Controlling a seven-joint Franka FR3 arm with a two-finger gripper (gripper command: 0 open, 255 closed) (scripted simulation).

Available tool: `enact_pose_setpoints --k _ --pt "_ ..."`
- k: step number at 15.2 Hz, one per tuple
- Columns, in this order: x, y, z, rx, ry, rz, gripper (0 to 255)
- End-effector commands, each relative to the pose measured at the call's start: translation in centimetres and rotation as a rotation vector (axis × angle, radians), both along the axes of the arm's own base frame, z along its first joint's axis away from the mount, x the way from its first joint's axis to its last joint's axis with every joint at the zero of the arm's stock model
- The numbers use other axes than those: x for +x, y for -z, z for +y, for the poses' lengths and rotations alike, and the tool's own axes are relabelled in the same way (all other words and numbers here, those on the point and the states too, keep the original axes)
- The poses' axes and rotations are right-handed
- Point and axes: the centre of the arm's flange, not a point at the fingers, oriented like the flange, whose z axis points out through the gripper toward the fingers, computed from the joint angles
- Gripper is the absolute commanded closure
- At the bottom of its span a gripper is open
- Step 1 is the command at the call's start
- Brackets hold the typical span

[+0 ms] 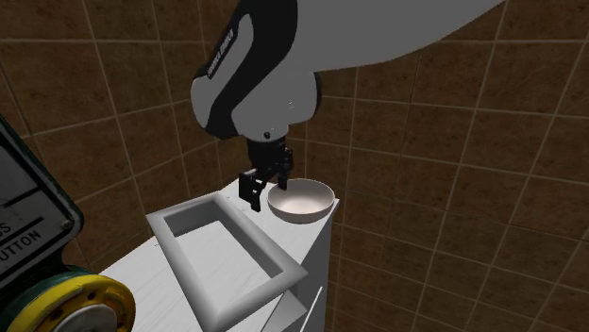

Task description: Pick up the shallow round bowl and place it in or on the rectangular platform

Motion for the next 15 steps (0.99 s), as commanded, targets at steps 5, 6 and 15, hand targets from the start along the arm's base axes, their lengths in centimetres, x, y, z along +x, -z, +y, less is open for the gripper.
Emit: enact_pose_setpoints --k 5,6,15 --pt "3.0 2.9 -5.2 -0.016 -0.007 0.004 0" --pt "3.1 3.4 -5.2 -0.016 -0.007 0.004 0" --pt "3.3 6.8 -5.6 -0.016 -0.007 0.004 0"
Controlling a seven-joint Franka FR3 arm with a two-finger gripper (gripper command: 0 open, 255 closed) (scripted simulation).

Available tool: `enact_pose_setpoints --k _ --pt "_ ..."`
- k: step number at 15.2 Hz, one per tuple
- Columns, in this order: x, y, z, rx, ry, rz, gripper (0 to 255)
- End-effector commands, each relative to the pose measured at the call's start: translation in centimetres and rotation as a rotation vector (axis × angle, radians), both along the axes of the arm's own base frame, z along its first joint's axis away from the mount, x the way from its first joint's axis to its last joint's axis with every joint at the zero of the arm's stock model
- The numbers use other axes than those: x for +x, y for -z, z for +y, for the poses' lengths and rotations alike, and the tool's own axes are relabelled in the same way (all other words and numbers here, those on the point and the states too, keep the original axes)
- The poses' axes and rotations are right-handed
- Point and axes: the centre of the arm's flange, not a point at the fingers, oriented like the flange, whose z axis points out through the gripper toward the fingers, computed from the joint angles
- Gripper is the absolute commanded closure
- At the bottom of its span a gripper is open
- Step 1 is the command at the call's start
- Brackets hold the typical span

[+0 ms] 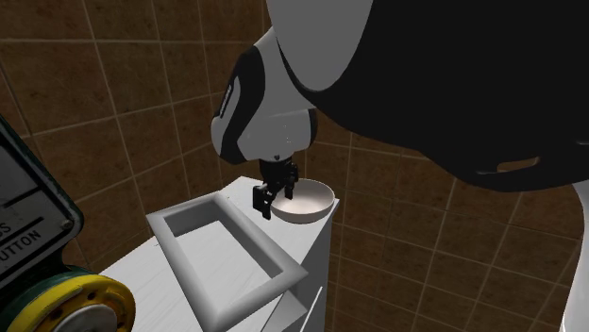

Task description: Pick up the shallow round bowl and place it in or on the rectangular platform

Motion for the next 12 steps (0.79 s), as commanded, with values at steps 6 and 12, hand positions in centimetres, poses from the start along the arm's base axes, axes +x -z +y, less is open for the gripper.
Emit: enact_pose_setpoints --k 6,12 --pt "0.03 0.05 0.01 0.0 0.0 0.0 255" --pt "0.02 0.06 0.01 0.0 0.0 0.0 255"
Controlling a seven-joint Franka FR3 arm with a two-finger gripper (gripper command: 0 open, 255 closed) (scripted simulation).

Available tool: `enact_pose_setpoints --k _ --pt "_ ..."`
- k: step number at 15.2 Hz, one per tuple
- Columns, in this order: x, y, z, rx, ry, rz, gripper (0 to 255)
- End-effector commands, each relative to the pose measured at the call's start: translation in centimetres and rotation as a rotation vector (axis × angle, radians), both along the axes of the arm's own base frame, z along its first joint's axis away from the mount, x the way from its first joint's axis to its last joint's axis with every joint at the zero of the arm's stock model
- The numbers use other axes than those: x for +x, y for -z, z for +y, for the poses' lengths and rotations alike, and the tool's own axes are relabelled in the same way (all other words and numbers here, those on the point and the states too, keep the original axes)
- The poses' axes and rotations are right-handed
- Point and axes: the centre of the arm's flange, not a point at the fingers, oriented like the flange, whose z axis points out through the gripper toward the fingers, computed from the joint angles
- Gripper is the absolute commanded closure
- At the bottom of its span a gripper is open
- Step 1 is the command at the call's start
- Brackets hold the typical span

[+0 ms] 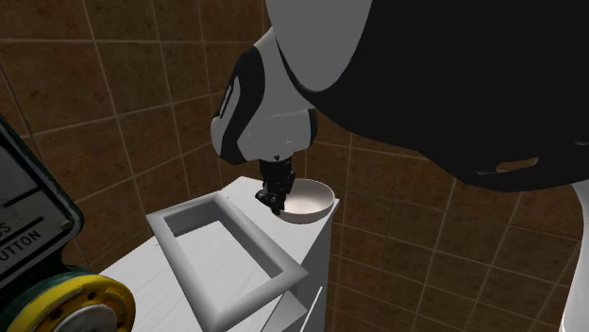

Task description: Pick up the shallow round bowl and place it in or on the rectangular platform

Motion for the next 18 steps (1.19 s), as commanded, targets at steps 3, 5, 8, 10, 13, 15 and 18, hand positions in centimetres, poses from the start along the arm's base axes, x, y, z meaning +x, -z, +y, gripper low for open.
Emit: enact_pose_setpoints --k 3,5,8,10,13,15,18 --pt "0.0 0.0 0.0 0.0 0.0 0.001 255" --pt "0.0 -1.0 0.0 0.0 0.0 0.001 255" --pt "0.0 -2.6 0.0 0.0 0.0 0.001 255" --pt "0.0 -3.7 0.0 0.0 0.0 0.001 255" --pt "0.0 -5.2 0.0 0.0 0.0 0.001 255" --pt "0.0 -6.3 0.0 0.0 0.0 0.001 255" --pt "0.0 -7.9 0.0 0.0 0.0 0.001 255"
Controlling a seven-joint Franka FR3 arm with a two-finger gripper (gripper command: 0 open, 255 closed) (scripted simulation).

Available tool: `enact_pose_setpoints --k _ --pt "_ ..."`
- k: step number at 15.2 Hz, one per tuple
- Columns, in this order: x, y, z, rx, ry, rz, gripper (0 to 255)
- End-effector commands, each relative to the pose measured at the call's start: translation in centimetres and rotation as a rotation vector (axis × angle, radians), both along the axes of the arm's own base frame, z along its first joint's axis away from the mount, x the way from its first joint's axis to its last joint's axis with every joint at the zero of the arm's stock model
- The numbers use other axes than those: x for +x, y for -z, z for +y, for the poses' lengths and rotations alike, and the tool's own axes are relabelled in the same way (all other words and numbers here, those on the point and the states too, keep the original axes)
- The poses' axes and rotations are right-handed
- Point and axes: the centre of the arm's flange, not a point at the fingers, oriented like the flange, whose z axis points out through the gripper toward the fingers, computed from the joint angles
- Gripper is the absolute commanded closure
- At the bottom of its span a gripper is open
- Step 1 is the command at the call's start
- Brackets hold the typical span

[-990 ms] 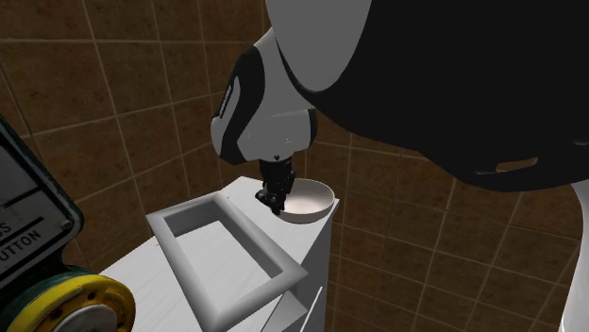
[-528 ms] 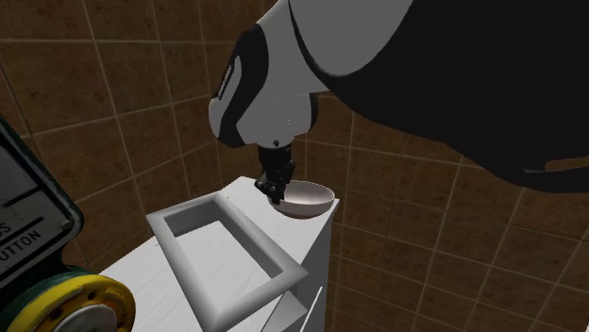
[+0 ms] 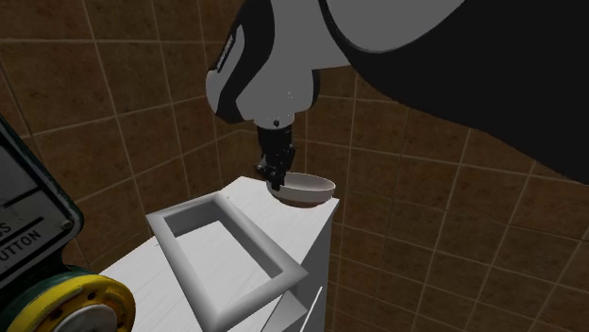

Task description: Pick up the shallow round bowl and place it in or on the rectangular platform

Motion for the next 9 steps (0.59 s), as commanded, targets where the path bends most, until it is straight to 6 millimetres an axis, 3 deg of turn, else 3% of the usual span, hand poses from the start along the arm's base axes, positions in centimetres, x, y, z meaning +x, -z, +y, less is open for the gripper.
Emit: enact_pose_setpoints --k 1,9 --pt "0.1 -1.2 0.1 0.0 0.0 0.0 255" --pt "0.1 -5.4 0.1 0.0 0.0 0.0 255"
